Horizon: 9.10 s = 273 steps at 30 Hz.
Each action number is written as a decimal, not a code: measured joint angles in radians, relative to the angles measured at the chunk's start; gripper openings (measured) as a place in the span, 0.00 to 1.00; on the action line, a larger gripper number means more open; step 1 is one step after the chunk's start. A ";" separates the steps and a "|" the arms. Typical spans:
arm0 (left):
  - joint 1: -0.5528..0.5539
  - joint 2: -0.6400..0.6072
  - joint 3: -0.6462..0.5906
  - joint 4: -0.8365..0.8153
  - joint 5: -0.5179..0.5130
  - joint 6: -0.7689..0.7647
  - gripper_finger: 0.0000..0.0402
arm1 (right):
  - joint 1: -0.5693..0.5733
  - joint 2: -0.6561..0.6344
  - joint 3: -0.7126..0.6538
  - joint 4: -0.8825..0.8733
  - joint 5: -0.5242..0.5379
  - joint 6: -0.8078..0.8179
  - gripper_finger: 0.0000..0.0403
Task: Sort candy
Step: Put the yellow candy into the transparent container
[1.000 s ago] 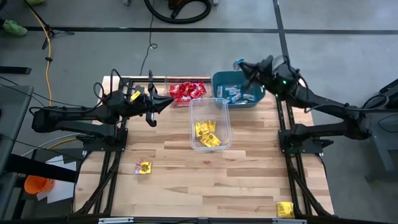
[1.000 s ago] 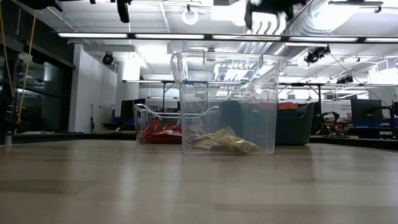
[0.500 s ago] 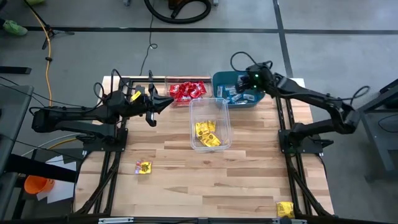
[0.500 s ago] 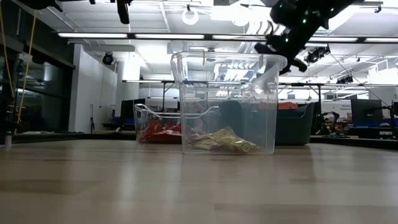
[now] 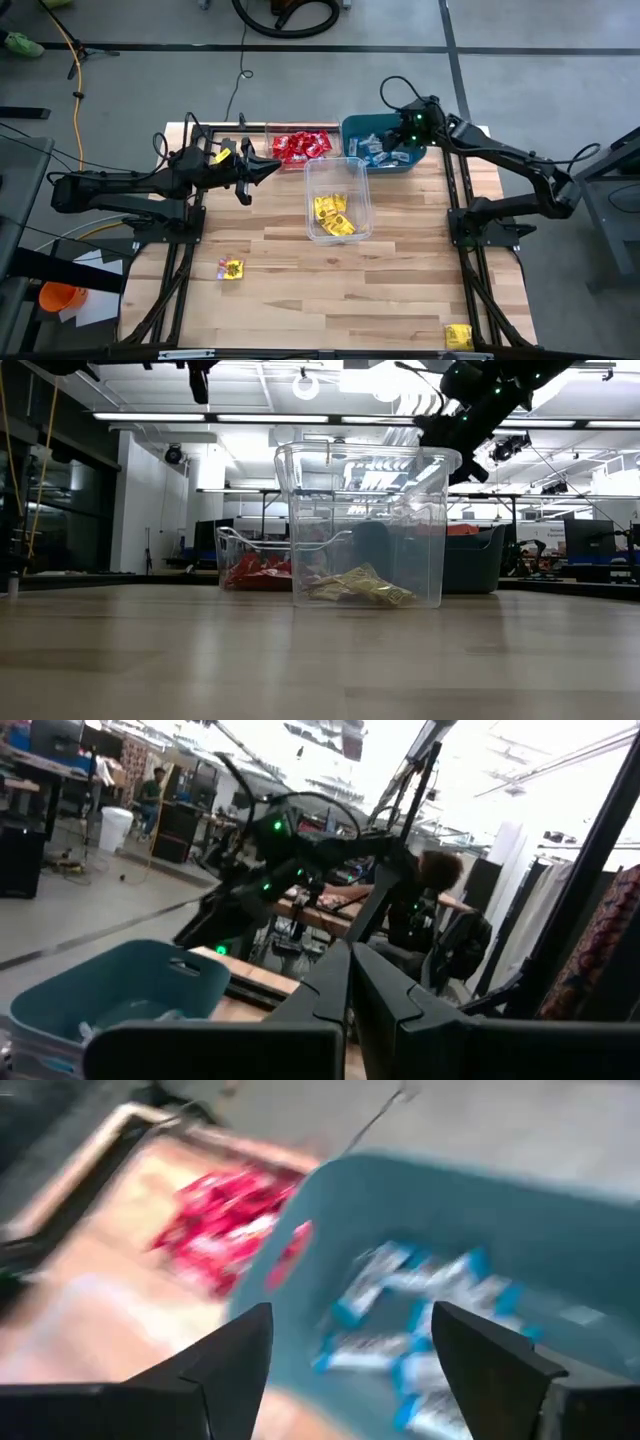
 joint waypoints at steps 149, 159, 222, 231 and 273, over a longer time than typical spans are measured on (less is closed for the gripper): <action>0.001 0.000 0.000 0.057 0.022 0.039 0.00 | 0.590 0.151 0.226 0.078 0.126 -0.236 0.07; 0.001 0.000 0.001 0.057 0.022 0.033 0.00 | 0.571 0.245 0.301 -0.011 0.097 -0.230 0.51; -0.747 0.493 0.080 -1.153 0.013 -0.491 0.05 | 0.553 -0.026 0.523 -0.767 0.335 -0.123 0.70; -0.612 0.212 0.282 -1.252 -0.225 -0.229 0.01 | 0.553 -0.026 0.523 -0.752 0.334 -0.131 0.70; -0.031 0.380 0.281 0.015 -0.083 0.286 0.04 | 0.553 -0.026 0.523 -0.445 0.200 -0.266 0.70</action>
